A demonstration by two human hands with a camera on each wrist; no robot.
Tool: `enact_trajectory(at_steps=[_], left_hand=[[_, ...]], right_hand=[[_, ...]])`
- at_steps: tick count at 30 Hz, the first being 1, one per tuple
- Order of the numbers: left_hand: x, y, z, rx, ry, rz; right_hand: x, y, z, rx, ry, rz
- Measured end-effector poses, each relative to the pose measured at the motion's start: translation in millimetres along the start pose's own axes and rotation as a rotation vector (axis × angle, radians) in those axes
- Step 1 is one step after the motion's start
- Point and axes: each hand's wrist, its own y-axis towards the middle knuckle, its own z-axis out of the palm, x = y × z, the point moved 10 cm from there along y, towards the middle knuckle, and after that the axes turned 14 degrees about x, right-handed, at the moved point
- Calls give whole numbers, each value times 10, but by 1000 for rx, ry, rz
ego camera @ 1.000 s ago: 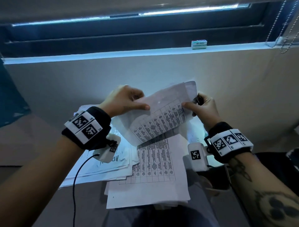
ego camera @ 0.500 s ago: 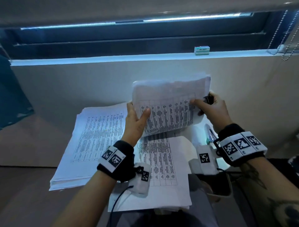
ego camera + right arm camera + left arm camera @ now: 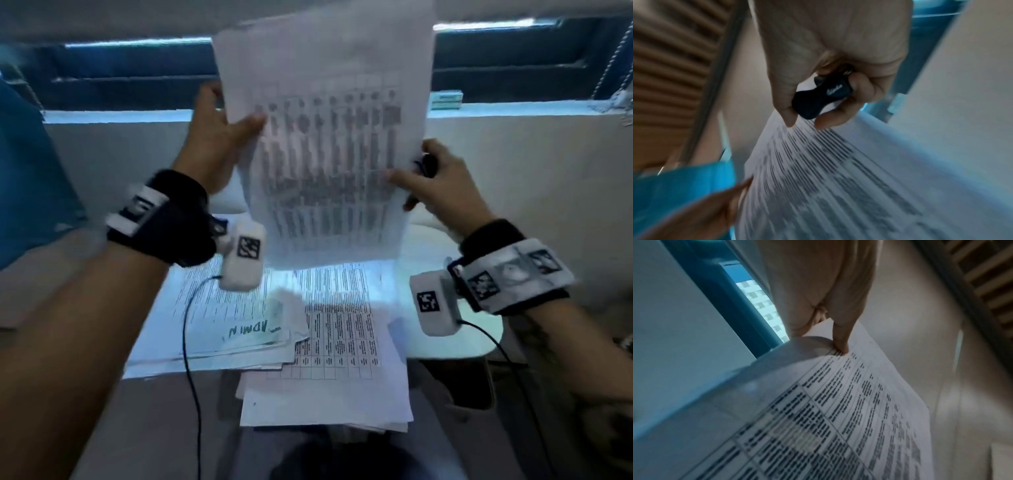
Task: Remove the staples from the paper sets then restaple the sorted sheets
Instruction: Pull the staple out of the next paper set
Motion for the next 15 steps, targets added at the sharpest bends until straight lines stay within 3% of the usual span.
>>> enact_trajectory(at_steps=[2,4,9,12,15], left_hand=[[30,40,-319,-69,31,-76],[144,29,-611,-69,209,-231],[1155,-415,-1205,40,461,-655],[1719,-678,-1333,79,632,-810],[2044,-721,-1470,57,642,-896]], right_hand=[[71,76,227,-2,-73,3],[16,148,492,48,18,55],[-460,57,1399,384,40,331],[-882,-183,1277,296,70,458],[-1305,-543,868,231,9,570]])
